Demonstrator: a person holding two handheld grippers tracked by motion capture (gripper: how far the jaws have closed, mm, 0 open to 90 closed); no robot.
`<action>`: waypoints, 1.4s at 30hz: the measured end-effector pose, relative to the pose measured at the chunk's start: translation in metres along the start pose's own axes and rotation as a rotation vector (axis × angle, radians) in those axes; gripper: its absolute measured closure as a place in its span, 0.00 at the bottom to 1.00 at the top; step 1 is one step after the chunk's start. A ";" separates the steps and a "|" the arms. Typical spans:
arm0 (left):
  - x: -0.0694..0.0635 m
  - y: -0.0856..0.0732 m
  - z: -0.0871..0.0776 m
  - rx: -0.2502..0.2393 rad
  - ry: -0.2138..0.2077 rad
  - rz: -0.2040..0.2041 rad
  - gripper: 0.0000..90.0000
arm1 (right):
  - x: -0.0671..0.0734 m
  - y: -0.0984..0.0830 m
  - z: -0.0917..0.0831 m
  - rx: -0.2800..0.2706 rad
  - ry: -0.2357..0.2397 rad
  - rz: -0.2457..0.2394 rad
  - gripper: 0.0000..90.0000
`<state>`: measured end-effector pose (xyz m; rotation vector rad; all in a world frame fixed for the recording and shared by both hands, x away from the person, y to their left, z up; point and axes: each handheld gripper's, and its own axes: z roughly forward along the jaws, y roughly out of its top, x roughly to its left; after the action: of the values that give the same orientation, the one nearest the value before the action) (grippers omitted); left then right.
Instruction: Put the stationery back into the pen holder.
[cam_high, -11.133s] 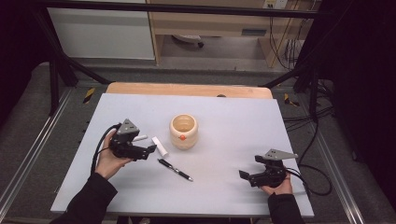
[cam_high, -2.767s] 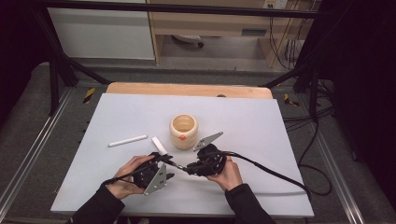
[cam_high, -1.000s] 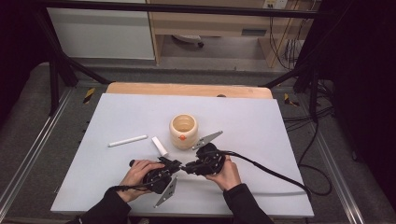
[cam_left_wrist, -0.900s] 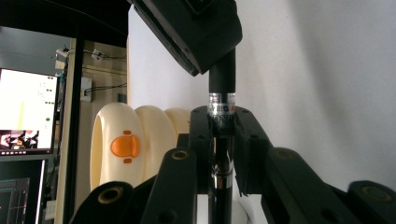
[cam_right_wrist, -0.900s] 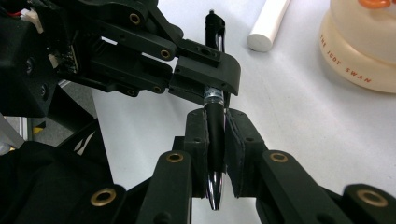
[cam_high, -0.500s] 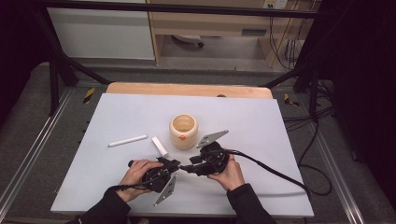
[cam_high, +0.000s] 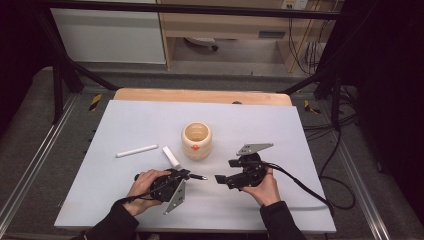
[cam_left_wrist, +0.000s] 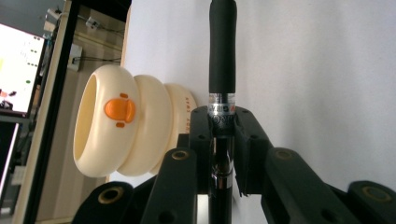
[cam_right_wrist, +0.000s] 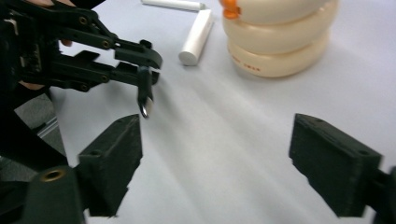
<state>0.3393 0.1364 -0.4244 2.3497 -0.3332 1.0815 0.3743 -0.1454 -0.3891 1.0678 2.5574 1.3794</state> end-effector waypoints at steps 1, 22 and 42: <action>0.001 -0.001 0.000 0.005 -0.002 -0.010 0.87 | -0.002 -0.003 -0.001 -0.007 -0.003 0.007 0.15; 0.010 -0.009 -0.005 0.024 -0.012 -0.290 0.87 | -0.039 -0.057 -0.026 -0.063 -0.126 0.050 0.01; 0.028 -0.021 -0.015 -0.058 -0.039 -0.631 0.87 | -0.054 -0.074 -0.037 -0.057 -0.170 0.055 0.00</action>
<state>0.3571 0.1620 -0.4030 2.1888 0.3450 0.7037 0.3616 -0.2309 -0.4372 1.1988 2.3728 1.3028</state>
